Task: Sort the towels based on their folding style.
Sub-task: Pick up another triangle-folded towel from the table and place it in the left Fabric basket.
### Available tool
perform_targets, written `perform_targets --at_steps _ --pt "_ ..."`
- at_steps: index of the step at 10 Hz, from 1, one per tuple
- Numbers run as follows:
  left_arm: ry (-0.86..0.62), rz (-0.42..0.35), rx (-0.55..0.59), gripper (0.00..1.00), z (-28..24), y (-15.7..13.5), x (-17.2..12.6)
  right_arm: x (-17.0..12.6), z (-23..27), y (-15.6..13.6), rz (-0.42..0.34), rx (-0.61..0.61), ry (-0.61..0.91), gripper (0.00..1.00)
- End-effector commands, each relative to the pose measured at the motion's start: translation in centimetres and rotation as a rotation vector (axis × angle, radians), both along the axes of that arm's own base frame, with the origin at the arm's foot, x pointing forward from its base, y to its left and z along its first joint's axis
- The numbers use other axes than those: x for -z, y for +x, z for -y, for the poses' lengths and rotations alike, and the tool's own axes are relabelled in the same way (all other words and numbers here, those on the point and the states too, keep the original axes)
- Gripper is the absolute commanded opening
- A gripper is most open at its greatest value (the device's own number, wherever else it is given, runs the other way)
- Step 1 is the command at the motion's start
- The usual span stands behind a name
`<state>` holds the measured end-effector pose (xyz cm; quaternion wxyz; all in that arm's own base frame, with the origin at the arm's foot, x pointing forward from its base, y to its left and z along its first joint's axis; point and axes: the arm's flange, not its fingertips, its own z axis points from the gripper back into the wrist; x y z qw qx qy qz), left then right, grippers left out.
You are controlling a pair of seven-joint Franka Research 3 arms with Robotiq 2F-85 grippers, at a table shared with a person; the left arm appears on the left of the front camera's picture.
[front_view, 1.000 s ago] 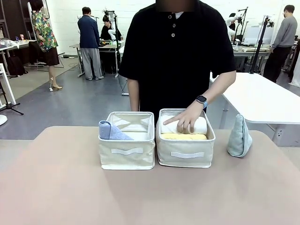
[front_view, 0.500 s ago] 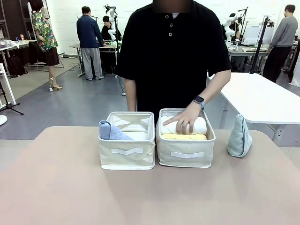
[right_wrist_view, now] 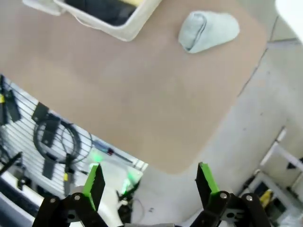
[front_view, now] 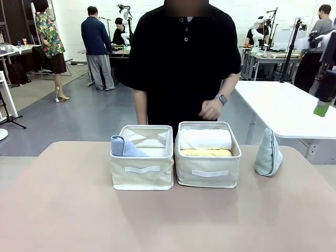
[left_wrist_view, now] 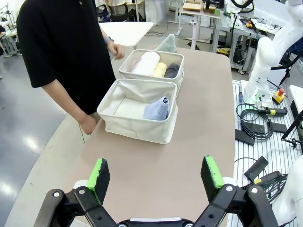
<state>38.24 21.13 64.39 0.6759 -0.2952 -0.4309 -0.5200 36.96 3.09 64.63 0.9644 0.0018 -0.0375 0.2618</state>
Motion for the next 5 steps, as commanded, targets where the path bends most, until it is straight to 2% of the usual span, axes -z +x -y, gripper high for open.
perform_targets --at_steps 1,2,3,5 --pt "-0.006 0.020 0.013 1.00 -0.2 -0.1 -0.1 -0.5 0.6 1.5 0.015 0.063 0.103 1.00" --pt "-0.006 0.020 0.013 1.00 -0.2 -0.1 -0.1 -0.6 0.8 0.7 0.027 -0.074 0.154 1.00" --pt "-0.006 0.020 0.013 1.00 -0.2 -0.1 -0.1 0.6 0.3 1.2 -0.020 0.040 0.039 1.00" --pt "-0.006 0.020 0.013 1.00 -0.2 -0.1 -0.1 0.6 0.3 1.2 -0.020 0.040 0.039 1.00"
